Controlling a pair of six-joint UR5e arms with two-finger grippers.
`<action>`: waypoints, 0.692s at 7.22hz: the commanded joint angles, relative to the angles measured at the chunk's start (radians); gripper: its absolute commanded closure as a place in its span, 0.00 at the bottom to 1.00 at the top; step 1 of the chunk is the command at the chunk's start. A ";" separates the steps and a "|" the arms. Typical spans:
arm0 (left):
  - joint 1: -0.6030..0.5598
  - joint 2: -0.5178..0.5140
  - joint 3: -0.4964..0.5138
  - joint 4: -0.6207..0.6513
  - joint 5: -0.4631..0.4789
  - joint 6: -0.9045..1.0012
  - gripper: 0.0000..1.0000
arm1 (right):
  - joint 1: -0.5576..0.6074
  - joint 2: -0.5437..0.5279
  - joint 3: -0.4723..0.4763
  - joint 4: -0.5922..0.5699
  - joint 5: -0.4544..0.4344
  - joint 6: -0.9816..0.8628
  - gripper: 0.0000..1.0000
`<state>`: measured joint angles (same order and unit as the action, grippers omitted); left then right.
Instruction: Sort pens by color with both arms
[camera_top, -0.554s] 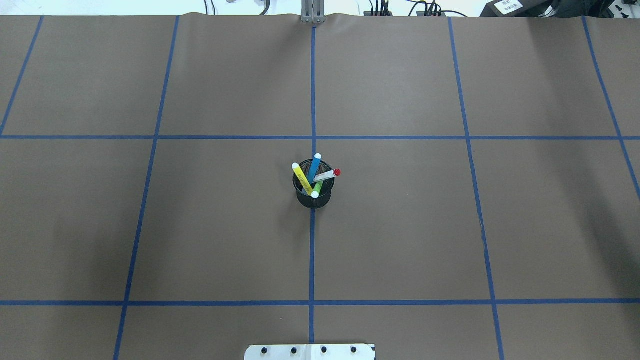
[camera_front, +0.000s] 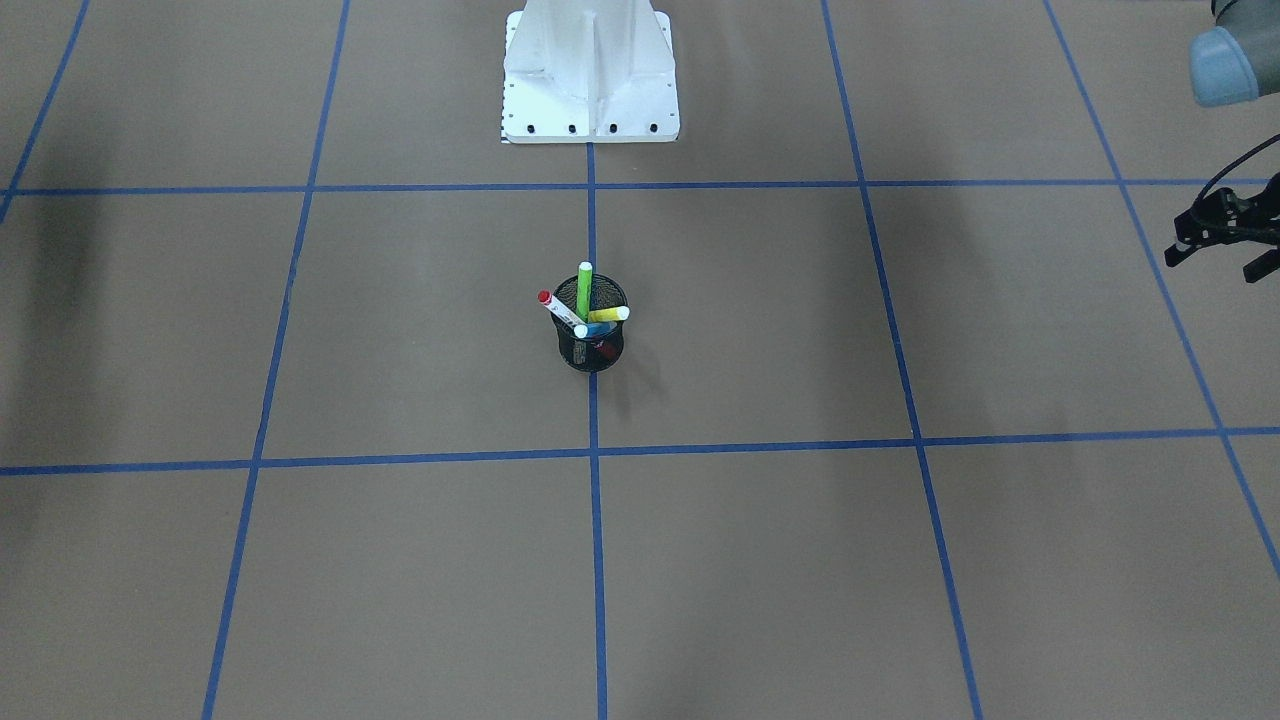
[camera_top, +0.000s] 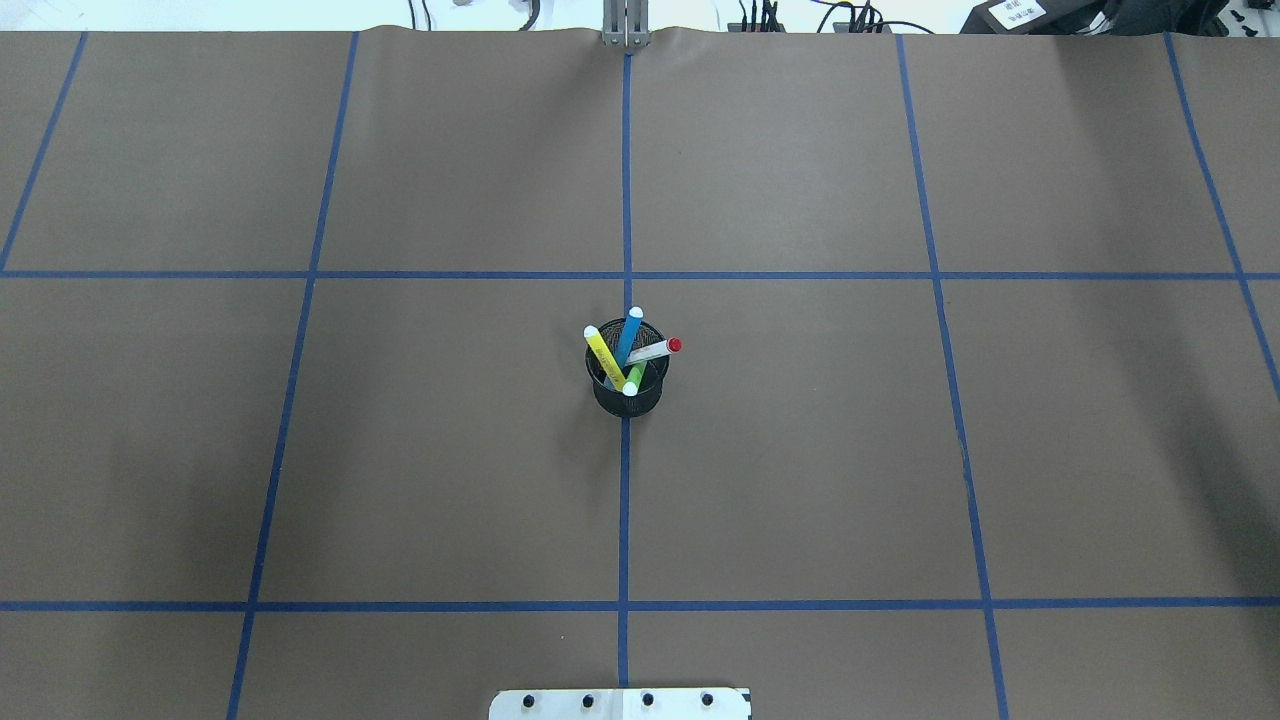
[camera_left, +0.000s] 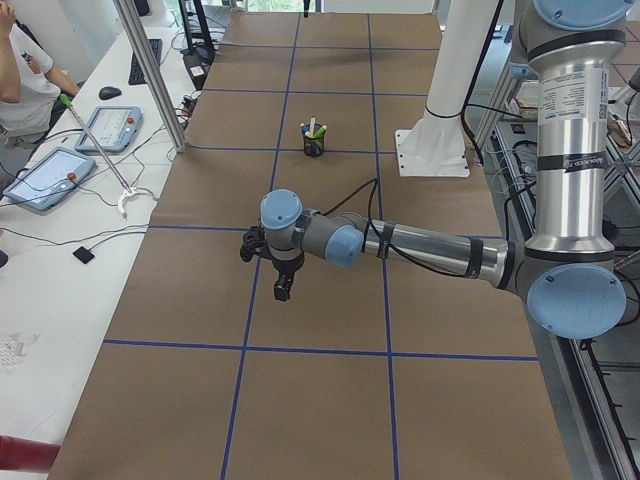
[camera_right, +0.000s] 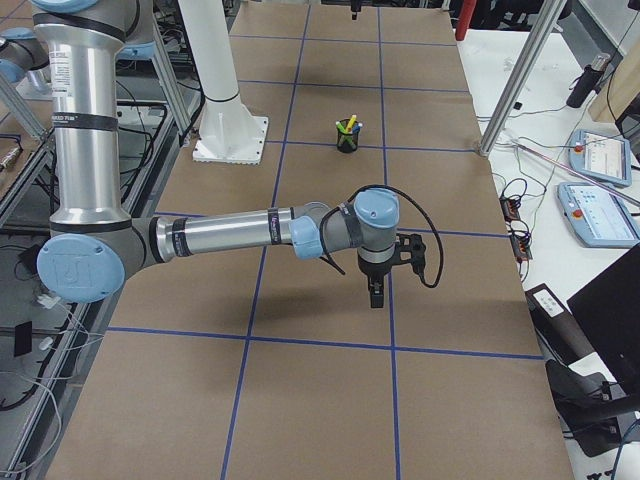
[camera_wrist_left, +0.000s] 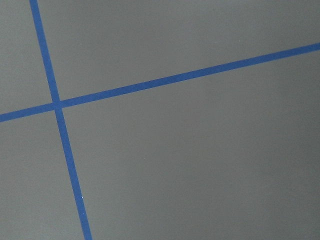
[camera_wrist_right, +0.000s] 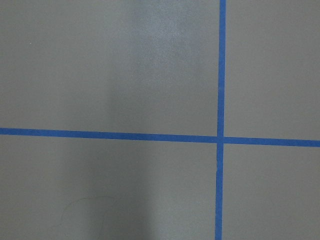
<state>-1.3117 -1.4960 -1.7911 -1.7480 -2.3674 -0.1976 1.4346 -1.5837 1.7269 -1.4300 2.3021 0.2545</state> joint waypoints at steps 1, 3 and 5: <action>0.005 -0.006 0.001 -0.005 -0.001 -0.116 0.01 | -0.002 -0.002 -0.003 0.002 0.008 -0.001 0.00; 0.005 -0.016 0.001 -0.005 -0.004 -0.123 0.01 | -0.003 -0.007 -0.006 0.026 0.022 0.005 0.00; 0.006 -0.042 0.006 -0.002 -0.007 -0.121 0.01 | -0.003 -0.009 -0.004 0.028 0.049 0.003 0.00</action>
<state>-1.3062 -1.5238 -1.7887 -1.7528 -2.3732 -0.3180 1.4313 -1.5910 1.7219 -1.4058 2.3354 0.2583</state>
